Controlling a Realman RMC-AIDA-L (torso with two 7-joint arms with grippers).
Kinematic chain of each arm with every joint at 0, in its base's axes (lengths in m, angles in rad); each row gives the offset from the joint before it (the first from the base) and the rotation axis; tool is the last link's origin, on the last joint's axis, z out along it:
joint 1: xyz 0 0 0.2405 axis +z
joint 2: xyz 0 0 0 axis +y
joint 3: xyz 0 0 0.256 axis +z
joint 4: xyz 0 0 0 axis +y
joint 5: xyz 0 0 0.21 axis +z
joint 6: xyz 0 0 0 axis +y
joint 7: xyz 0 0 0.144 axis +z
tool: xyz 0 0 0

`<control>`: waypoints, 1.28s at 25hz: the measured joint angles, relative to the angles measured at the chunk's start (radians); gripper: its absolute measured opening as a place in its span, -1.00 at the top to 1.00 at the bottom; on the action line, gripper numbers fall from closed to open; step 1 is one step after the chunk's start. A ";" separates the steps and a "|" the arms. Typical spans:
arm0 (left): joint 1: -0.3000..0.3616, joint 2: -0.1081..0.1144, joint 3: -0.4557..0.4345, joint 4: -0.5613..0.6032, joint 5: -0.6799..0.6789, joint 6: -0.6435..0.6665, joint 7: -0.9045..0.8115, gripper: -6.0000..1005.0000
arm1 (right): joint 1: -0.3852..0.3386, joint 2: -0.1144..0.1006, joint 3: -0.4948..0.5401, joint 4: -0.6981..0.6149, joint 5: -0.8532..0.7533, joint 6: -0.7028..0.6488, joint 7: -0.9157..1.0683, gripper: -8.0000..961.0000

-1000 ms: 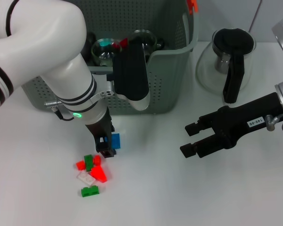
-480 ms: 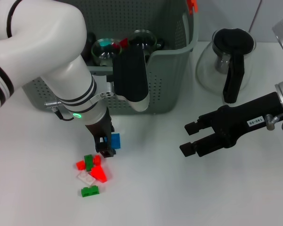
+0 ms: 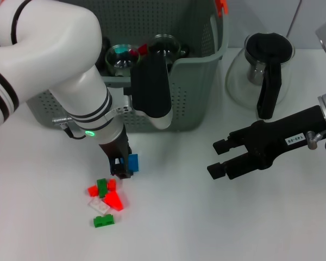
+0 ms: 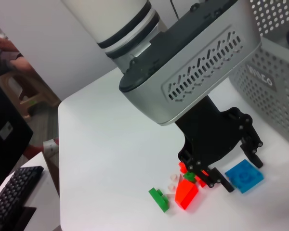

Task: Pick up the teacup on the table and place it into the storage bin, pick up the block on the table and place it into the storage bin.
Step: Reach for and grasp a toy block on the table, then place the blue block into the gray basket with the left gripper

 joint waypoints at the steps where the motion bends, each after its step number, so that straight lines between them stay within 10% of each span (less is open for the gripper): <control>1: 0.000 0.000 -0.002 -0.003 -0.003 0.000 -0.002 -0.13 | 0.000 0.000 0.003 0.000 -0.001 -0.001 -0.001 -0.72; 15: -0.022 0.005 -0.101 -0.022 -0.006 0.096 -0.008 0.17 | -0.002 -0.002 0.015 0.002 0.001 -0.007 -0.016 -0.72; 24: 0.023 0.012 -0.492 -0.203 -0.099 0.418 0.027 0.13 | -0.003 0.001 0.019 0.002 0.011 -0.011 -0.050 -0.72; 32: 0.050 0.150 -1.012 -0.178 -0.449 0.661 0.053 0.10 | -0.002 0.002 0.032 0.003 0.039 -0.043 -0.068 -0.72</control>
